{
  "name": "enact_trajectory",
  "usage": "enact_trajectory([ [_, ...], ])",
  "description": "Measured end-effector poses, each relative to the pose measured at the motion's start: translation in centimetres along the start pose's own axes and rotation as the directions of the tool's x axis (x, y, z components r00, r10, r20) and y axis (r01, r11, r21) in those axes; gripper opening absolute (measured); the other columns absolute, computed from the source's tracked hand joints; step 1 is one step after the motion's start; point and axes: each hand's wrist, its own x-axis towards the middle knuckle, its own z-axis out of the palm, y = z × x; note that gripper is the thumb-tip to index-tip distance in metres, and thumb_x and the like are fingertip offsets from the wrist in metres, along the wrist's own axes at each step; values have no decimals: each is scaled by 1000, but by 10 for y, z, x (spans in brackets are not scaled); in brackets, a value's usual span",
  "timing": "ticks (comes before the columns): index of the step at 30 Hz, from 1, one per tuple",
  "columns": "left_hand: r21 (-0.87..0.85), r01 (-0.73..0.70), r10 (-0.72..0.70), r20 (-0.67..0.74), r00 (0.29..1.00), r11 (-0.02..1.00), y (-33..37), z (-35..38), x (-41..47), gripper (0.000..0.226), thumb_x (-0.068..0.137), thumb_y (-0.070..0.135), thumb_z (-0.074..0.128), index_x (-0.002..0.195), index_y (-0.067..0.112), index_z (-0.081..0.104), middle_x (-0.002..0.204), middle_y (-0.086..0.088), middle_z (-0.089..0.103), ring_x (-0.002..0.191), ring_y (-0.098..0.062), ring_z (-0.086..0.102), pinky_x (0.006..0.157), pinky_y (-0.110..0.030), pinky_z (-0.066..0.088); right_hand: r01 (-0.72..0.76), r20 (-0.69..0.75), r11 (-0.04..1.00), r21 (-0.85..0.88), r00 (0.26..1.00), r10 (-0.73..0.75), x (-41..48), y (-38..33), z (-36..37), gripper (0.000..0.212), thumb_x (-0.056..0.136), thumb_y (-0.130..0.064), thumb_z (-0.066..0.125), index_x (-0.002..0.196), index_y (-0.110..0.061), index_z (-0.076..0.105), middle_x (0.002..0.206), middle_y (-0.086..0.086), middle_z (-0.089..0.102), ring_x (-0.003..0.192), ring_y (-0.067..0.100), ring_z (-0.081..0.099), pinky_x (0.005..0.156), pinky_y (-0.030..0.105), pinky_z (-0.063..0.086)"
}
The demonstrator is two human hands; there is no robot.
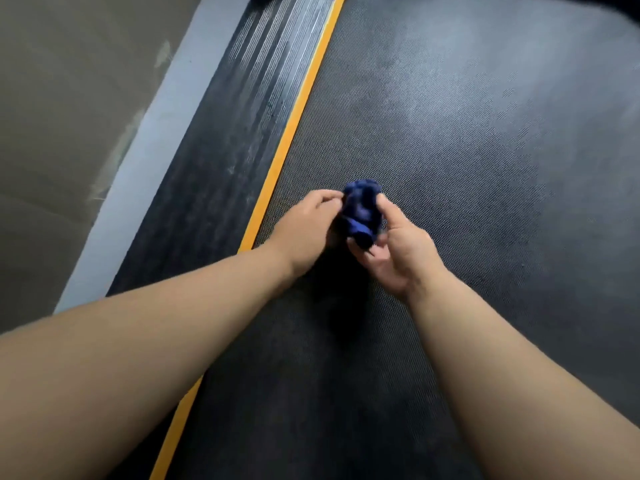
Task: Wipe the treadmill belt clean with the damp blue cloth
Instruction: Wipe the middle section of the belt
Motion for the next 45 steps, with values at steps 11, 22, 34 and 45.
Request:
enact_trajectory([
  [11,525,333,-232,-250,940,783,-75,-53,-102,60,88,24,55,144,27,33,154,-6,22,144,-24,14,117,-45,14,572,659,-372,-731,732,-169,-14,72,10,39,77,-32,62,116,-22,59,117,6,49,105,31,46,88,37,46],
  [22,505,580,-632,-85,770,639,-74,-59,-185,84,89,42,59,149,37,1,158,4,-9,145,-28,5,110,-50,31,393,598,-539,-745,751,-279,36,11,31,45,85,-32,59,123,-10,49,123,19,43,113,37,39,85,41,42],
  [34,508,586,-637,-93,765,631,-76,-28,-216,81,95,28,55,147,46,-5,157,11,-18,146,-24,-6,101,-39,41,816,817,-450,-363,511,266,-33,117,26,44,82,-34,64,122,-20,55,120,9,43,112,31,44,87,38,48],
  [45,397,604,-615,-116,780,691,-84,-31,-223,84,91,32,61,151,34,3,157,16,-11,146,-14,-3,104,-40,36,780,804,-261,-569,594,21,-70,174,20,38,80,-27,63,116,-18,58,117,10,44,108,28,44,89,35,43],
])
